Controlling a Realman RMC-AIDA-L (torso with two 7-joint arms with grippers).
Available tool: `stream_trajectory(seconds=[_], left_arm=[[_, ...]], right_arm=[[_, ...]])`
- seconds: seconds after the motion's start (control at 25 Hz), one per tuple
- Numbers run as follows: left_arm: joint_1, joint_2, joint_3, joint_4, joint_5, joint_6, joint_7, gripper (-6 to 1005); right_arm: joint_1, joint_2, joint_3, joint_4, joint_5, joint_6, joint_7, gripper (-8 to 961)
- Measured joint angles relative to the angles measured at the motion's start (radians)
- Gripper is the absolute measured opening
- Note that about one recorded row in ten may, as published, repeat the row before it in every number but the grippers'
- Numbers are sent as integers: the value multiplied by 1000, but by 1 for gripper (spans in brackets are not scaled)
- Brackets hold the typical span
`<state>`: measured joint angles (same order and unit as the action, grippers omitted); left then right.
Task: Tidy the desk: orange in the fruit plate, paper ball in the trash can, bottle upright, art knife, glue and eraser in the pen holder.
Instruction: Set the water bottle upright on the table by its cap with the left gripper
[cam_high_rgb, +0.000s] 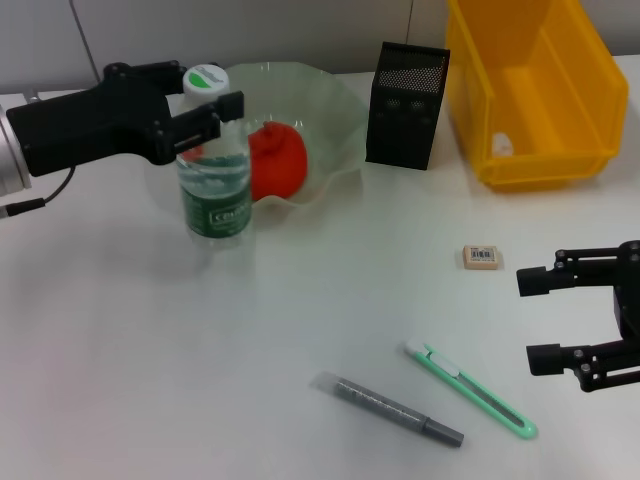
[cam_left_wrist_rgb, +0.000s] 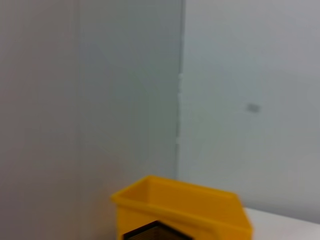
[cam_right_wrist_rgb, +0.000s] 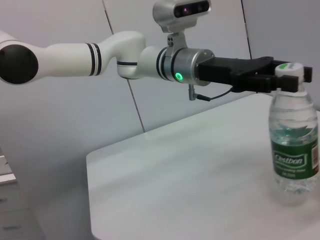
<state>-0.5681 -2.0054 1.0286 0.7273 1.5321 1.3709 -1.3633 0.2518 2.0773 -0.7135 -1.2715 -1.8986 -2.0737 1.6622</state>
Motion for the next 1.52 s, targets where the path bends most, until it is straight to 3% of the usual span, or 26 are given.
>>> stream_trajectory(seconds=[0.56,0.8,1.52], left_arm=[[47,9,-31,9,0,-55,11,442],[64,-13,-51,6,0,-119,30,442],[86,-25,-52,10,-7,-164,50,443]], right_arm=[[12,-2,0,20,0,-2,0,772],[17,-2,0,23,0,-1,0,772],[25,-1,-2,40,-3,0,0,772]])
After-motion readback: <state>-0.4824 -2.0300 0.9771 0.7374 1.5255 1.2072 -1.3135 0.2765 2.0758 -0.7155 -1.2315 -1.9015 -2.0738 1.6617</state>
